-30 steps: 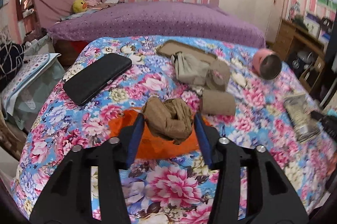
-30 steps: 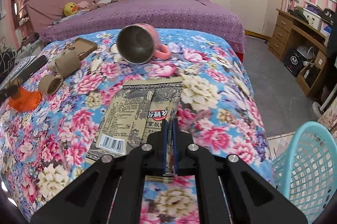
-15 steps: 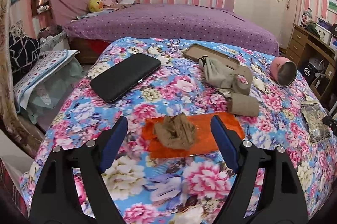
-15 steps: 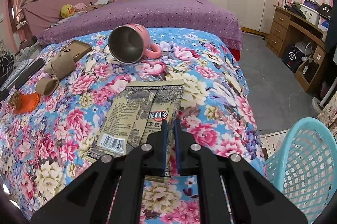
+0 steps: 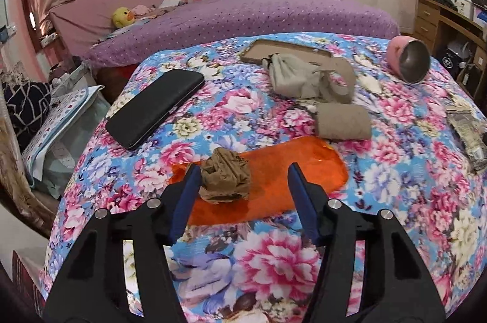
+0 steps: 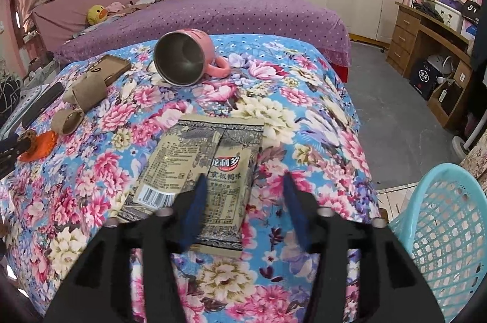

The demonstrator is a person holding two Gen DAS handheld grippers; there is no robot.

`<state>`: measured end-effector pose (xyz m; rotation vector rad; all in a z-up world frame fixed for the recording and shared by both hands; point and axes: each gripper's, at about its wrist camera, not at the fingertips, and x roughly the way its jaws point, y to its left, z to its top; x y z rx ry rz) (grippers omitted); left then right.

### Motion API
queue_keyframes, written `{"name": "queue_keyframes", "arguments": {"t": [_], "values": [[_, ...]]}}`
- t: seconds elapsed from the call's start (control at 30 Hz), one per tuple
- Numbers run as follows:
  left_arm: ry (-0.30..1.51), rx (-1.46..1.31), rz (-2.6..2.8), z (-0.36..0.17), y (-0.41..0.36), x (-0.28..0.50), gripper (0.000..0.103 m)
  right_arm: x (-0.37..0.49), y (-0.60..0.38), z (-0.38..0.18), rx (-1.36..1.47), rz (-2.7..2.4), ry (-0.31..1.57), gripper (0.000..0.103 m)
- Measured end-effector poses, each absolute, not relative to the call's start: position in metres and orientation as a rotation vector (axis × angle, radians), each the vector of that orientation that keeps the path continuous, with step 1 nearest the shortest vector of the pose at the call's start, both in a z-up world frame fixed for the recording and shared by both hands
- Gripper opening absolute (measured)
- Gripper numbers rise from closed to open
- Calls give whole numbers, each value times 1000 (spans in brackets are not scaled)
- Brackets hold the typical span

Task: Collect trash
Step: 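Grasp the brown paper with the left tool while the right tool grasps the snack wrapper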

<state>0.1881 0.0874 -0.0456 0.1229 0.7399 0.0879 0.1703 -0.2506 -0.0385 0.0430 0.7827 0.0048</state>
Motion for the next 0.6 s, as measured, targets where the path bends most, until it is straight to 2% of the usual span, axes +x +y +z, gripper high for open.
{"name": "queue_keyframes", "arguments": {"t": [0.17, 0.3, 0.37, 0.4, 0.43, 0.53, 0.6], "values": [[749, 93, 125, -47, 97, 195, 52, 173, -247, -45, 44, 22, 816, 57], [762, 57, 143, -49, 106, 198, 42, 179, -243, -50, 69, 47, 847, 57], [781, 30, 136, -53, 110, 201, 41, 182, -238, -52, 48, 56, 854, 49], [779, 22, 133, -53, 112, 201, 41, 183, -236, -52, 40, 65, 855, 40], [777, 22, 134, -53, 111, 201, 40, 184, -232, -52, 38, 89, 851, 25], [765, 23, 147, -51, 110, 199, 38, 185, -228, -51, 27, 102, 837, 9], [743, 4, 142, -45, 109, 196, 38, 183, -232, -47, 47, 113, 814, 7]]}}
